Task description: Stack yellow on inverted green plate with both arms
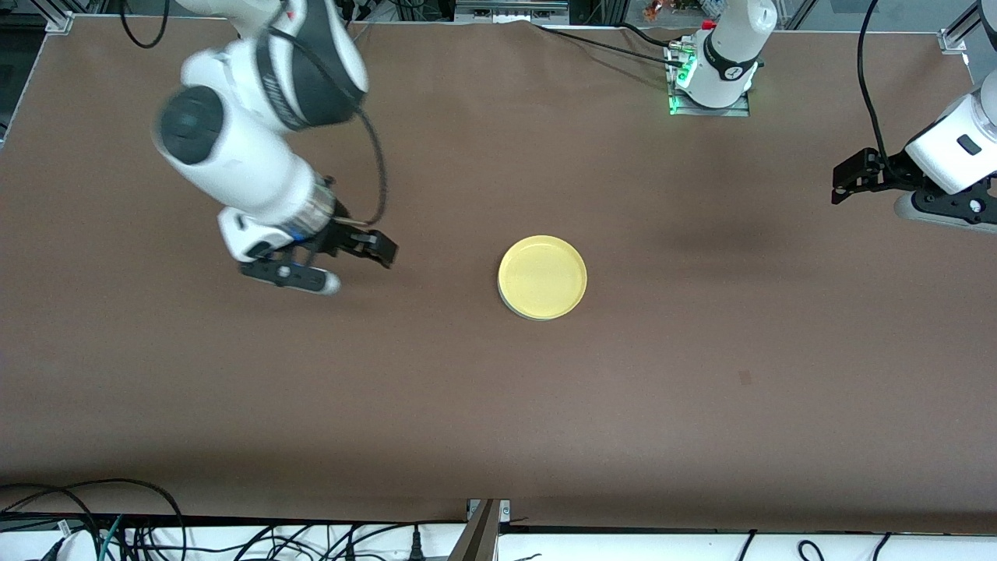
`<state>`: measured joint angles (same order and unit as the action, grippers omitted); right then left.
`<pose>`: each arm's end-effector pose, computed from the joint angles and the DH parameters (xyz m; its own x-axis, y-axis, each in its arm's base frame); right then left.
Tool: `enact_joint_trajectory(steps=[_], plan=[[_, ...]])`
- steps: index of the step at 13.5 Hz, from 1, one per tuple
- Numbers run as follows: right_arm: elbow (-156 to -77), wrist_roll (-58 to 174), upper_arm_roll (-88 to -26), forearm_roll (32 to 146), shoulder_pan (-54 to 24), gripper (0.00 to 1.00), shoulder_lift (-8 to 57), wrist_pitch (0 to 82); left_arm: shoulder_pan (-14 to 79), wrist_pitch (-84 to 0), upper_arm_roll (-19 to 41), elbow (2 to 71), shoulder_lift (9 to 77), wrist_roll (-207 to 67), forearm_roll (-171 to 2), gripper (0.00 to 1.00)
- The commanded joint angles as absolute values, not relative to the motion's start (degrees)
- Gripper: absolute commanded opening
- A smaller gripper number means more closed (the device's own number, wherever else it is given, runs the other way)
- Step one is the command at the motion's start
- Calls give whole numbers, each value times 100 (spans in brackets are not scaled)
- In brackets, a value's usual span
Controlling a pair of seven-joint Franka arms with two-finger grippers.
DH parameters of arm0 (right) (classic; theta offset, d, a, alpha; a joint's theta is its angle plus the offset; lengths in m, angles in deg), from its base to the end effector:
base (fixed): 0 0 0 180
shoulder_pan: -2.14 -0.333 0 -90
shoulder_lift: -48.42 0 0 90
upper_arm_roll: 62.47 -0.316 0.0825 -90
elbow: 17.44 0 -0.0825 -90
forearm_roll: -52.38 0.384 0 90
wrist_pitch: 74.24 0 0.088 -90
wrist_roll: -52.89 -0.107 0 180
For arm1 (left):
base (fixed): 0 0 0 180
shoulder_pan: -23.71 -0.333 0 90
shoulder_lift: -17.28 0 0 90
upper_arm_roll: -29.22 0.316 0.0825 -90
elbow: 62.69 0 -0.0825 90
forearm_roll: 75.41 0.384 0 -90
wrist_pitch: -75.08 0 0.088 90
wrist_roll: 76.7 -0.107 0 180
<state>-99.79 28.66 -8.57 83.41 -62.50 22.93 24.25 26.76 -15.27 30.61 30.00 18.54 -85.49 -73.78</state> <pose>0.6010 0.2688 0.5196 0.9657 -0.2522 -0.0612 -0.2590 -0.9507 -0.1705 0.5592 -0.0133 0.5907 0.9812 -0.1814 -0.0665 -0.1830 -0.9829 -0.0190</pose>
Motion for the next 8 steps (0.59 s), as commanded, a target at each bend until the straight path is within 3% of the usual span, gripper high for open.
enact_joint_trajectory(steps=[1,2,8], plan=[[-10137,2899,-832,7982,-6150,100,2898,1947,2679,-1527,3063,2960,1851,-8593,-7453,100],[-10138,2899,-1189,7658,-5810,100,3152,1780,2679,-1527,3063,2960,1842,-8593,-7453,100],[-10365,3030,-4913,6065,-2165,100,4489,1322,2679,-1527,3063,2960,1842,-8593,-7453,100]])
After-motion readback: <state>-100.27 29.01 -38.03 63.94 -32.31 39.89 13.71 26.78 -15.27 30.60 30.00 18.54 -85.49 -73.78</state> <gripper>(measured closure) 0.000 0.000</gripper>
